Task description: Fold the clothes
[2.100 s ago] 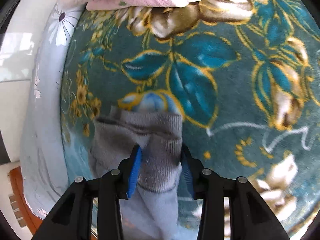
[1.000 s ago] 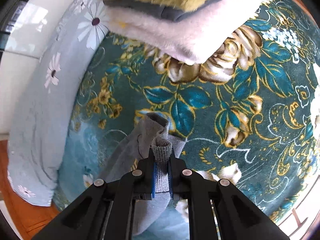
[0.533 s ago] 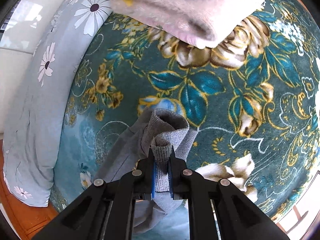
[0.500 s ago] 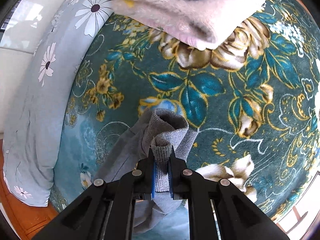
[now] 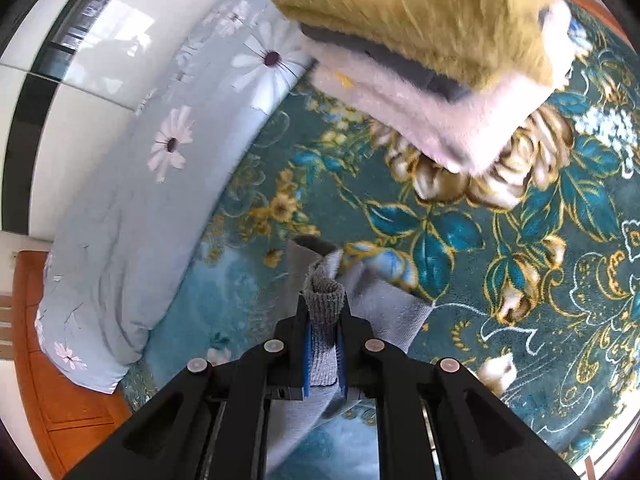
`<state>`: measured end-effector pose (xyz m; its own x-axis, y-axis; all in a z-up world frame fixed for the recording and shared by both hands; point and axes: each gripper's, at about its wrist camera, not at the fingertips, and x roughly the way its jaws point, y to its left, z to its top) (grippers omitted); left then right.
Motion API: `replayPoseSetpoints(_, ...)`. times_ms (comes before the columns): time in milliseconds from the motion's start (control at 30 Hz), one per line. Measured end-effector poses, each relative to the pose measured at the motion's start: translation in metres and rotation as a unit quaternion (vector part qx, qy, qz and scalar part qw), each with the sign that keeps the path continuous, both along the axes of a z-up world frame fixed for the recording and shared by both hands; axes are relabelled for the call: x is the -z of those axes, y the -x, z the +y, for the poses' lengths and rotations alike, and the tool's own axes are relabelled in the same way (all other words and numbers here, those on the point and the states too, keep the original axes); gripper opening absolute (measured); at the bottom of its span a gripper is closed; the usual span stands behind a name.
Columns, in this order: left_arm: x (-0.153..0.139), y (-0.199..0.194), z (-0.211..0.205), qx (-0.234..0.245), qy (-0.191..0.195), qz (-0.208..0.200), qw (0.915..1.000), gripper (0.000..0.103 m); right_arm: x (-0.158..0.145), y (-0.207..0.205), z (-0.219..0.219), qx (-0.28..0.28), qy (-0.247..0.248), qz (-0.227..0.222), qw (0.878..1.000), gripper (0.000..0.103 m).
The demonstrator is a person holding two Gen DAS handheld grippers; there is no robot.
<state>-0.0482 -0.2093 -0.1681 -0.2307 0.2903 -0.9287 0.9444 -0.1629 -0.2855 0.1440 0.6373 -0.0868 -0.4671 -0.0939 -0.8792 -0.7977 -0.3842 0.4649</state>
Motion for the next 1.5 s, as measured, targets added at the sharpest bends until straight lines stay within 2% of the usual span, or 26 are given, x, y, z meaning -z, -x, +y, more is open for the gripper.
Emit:
replayPoseSetpoints(133, 0.005, -0.018, -0.009, -0.043, -0.01, 0.008, 0.999, 0.01, 0.068, 0.011, 0.0, 0.012, 0.043, -0.061, 0.997, 0.01)
replayPoseSetpoints(200, 0.009, -0.019, -0.008, -0.04, -0.003, 0.004, 0.9992, 0.014, 0.084, 0.009, 0.0, 0.021, 0.042, -0.085, 0.995, 0.012)
replayPoseSetpoints(267, 0.006, -0.015, -0.006, -0.03, 0.002, 0.003, 0.9995, 0.014, 0.09, 0.003, 0.001, 0.044, 0.045, -0.077, 0.995, 0.013)
replayPoseSetpoints(333, 0.005, -0.013, -0.004, -0.035, -0.002, 0.009, 0.9993, 0.035, 0.091, -0.002, 0.002, 0.046, 0.048, -0.071, 0.995, 0.015)
replayPoseSetpoints(433, -0.002, -0.014, -0.005, -0.052, -0.009, 0.03, 0.9982, 0.05, 0.091, -0.012, 0.006, 0.052, 0.049, -0.061, 0.996, 0.027)
replayPoseSetpoints(533, -0.021, -0.025, 0.01, -0.028, -0.018, 0.036, 0.9988, 0.055, 0.092, -0.034, 0.012, 0.089, 0.062, -0.036, 0.993, 0.039)
replayPoseSetpoints(633, -0.041, -0.037, 0.028, 0.0, -0.028, 0.04, 0.9988, 0.057, 0.102, -0.049, 0.013, 0.114, 0.083, -0.015, 0.99, 0.044)
replayPoseSetpoints(700, -0.053, -0.046, 0.039, 0.016, -0.034, 0.039, 0.9985, 0.057, 0.113, -0.051, 0.011, 0.115, 0.106, -0.007, 0.988, 0.044)
replayPoseSetpoints(867, -0.062, -0.065, 0.085, 0.052, -0.057, 0.015, 0.9969, 0.057, 0.125, -0.037, 0.006, 0.104, 0.111, 0.013, 0.988, 0.044)
replayPoseSetpoints(900, -0.064, -0.067, 0.094, 0.062, -0.06, 0.012, 0.9962, 0.057, 0.124, -0.038, 0.005, 0.105, 0.11, 0.013, 0.988, 0.04)
replayPoseSetpoints(933, -0.065, -0.069, 0.103, 0.072, -0.063, 0.008, 0.9953, 0.057, 0.126, -0.038, 0.006, 0.114, 0.118, 0.012, 0.986, 0.028)
replayPoseSetpoints(1000, -0.069, -0.073, 0.116, 0.085, -0.069, 0.005, 0.994, 0.057, 0.129, -0.04, 0.007, 0.131, 0.134, 0.011, 0.982, 0.02)
replayPoseSetpoints(1133, -0.082, -0.074, 0.132, 0.101, -0.077, 0.018, 0.9917, 0.057, 0.098, -0.036, 0.007, 0.116, 0.124, 0.048, 0.984, 0.016)
replayPoseSetpoints(1233, -0.093, -0.076, 0.136, 0.108, -0.081, 0.034, 0.9903, 0.057, 0.057, -0.029, 0.0, 0.088, 0.101, 0.092, 0.987, 0.015)
replayPoseSetpoints(1367, -0.101, -0.092, 0.132, 0.096, -0.092, 0.051, 0.9898, 0.057, -0.013, 0.002, -0.041, -0.018, 0.004, 0.083, 0.996, 0.015)
replayPoseSetpoints(1433, -0.101, -0.104, 0.127, 0.088, -0.097, 0.05, 0.9901, 0.057, -0.036, 0.015, -0.072, -0.071, -0.028, 0.081, 0.994, 0.015)
replayPoseSetpoints(1500, -0.1, -0.116, 0.121, 0.081, -0.101, 0.05, 0.9904, 0.057, -0.054, 0.042, -0.118, -0.145, -0.06, 0.081, 0.984, 0.015)
